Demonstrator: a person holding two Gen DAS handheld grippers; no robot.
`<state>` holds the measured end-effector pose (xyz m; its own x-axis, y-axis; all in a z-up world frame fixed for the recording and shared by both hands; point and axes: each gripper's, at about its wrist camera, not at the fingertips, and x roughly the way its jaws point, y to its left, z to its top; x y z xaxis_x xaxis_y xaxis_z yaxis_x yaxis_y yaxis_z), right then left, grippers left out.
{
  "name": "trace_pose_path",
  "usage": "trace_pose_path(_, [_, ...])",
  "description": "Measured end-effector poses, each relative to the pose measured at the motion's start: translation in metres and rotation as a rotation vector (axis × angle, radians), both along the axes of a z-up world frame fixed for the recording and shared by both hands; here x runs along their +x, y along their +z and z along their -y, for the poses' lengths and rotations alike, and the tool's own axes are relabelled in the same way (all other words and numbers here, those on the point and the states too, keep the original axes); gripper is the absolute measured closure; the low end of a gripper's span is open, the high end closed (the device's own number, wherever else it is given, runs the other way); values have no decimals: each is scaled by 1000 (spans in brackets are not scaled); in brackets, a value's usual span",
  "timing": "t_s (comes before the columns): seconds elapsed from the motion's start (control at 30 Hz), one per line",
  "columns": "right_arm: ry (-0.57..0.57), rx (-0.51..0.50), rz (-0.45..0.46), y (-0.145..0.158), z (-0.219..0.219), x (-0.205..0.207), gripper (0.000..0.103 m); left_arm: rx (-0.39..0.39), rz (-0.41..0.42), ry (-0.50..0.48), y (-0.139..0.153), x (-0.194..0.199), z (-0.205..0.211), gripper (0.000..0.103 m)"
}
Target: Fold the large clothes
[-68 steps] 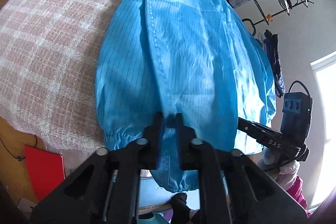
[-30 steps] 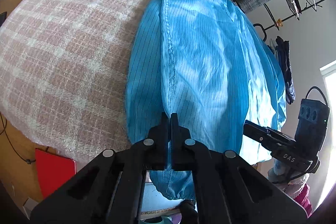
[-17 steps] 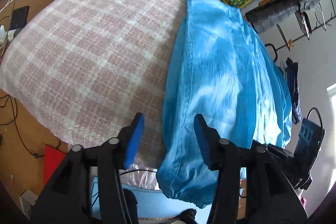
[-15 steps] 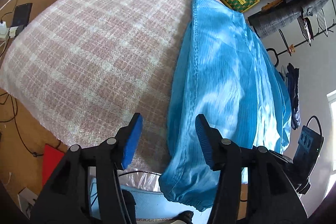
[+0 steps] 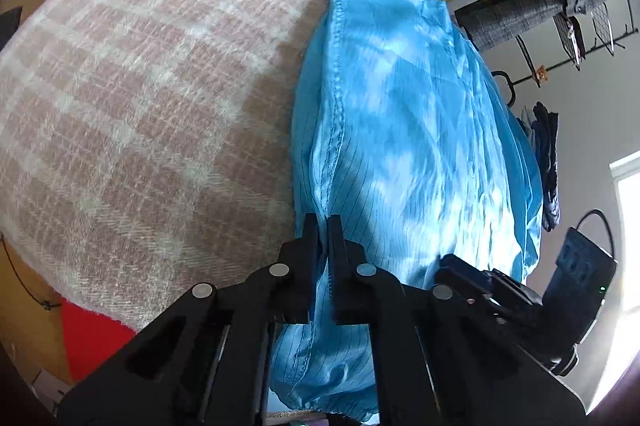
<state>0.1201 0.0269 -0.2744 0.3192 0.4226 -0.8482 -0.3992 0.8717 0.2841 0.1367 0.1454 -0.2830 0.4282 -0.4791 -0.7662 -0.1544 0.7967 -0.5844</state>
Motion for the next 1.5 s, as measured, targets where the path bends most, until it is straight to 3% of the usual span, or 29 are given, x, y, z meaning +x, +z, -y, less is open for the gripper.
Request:
trace_pose_path(0.07, [0, 29, 21, -1, 2, -2, 76, 8, 46, -15, 12, -3, 6, 103])
trace_pose_path(0.23, [-53, 195, -84, 11, 19, 17, 68, -8, 127, -21, 39, -8, 17, 103])
trace_pose_path(0.37, [-64, 200, -73, 36, 17, 45, 64, -15, 151, -57, 47, -7, 26, 103])
trace_pose_path(0.4, [-55, 194, -77, 42, 13, 54, 59, -14, 153, -62, 47, -6, 28, 103])
trace_pose_path(0.43, [-41, 187, -75, 48, 6, 64, 47, -15, 152, -66, 48, -6, 30, 103])
trace_pose_path(0.47, [-31, 170, -68, 54, -2, 73, 43, -20, 152, -69, 48, -5, 31, 103])
trace_pose_path(0.7, [5, 133, -150, 64, -73, 140, 42, -8, 156, -92, 48, -3, 40, 103])
trace_pose_path(0.87, [19, -65, -124, 44, -117, 175, 42, -16, 161, -98, 49, -2, 41, 103])
trace_pose_path(0.9, [14, -98, -131, 37, -121, 179, 44, -14, 160, -103, 48, -2, 42, 103])
trace_pose_path(0.97, [17, -131, -148, 24, -126, 184, 57, -8, 152, -108, 46, 0, 43, 103])
trace_pose_path(1.0, [22, -136, -160, 18, -126, 186, 79, -6, 147, -109, 44, 1, 43, 103])
trace_pose_path(1.03, [22, -130, -162, 15, -124, 186, 93, -6, 144, -110, 44, 1, 44, 103])
trace_pose_path(1.1, [15, -108, -143, 16, -117, 184, 102, -5, 148, -119, 47, 2, 47, 103])
trace_pose_path(1.3, [-54, 45, -104, 41, -74, 184, 103, 38, 222, -177, 76, -2, 78, 103])
trace_pose_path(1.5, [-155, 269, -47, 70, 22, 164, 103, 65, 293, -321, 102, -12, 130, 103])
